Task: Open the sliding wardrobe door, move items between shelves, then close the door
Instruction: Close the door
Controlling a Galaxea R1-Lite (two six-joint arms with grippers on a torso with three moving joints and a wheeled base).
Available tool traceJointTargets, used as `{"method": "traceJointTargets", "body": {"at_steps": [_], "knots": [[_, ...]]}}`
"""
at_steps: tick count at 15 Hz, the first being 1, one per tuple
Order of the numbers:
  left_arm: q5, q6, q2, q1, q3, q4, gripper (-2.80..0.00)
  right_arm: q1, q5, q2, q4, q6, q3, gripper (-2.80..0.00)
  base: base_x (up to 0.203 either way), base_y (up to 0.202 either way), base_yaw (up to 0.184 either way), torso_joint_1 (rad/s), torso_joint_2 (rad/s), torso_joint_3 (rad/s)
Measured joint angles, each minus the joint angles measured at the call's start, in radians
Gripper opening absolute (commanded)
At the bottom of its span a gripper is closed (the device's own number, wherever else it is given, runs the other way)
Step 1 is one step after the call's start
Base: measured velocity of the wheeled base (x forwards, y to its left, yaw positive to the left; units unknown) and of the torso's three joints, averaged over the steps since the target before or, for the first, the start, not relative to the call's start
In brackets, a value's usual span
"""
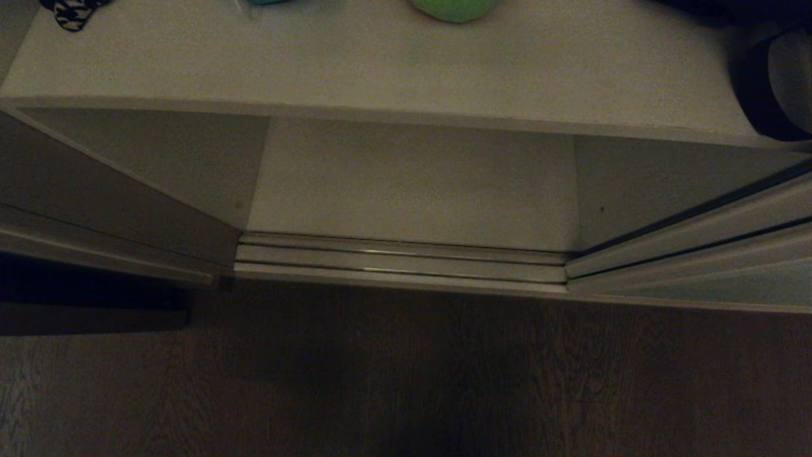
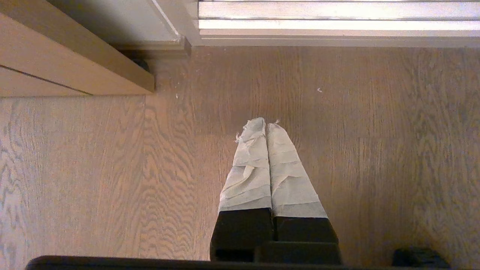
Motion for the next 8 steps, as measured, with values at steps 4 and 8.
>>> {"method": "traceJointTargets", "body": {"at_steps": [4, 8], "knots": [[0.0, 0.0, 0.0, 0.0, 0.0, 0.0, -2.8, 0.0, 0.0, 0.0, 0.0, -0.001, 0.0, -2.8, 0.0, 0.0, 0.0, 0.0, 0.0, 0.0], [0.0, 0.0, 0.0, 0.0, 0.0, 0.0, -2.8, 0.0, 0.0, 0.001, -0.001, -0.001, 0.0, -2.8, 0.0, 0.0, 0.0, 0.0, 0.0, 0.0]]}}
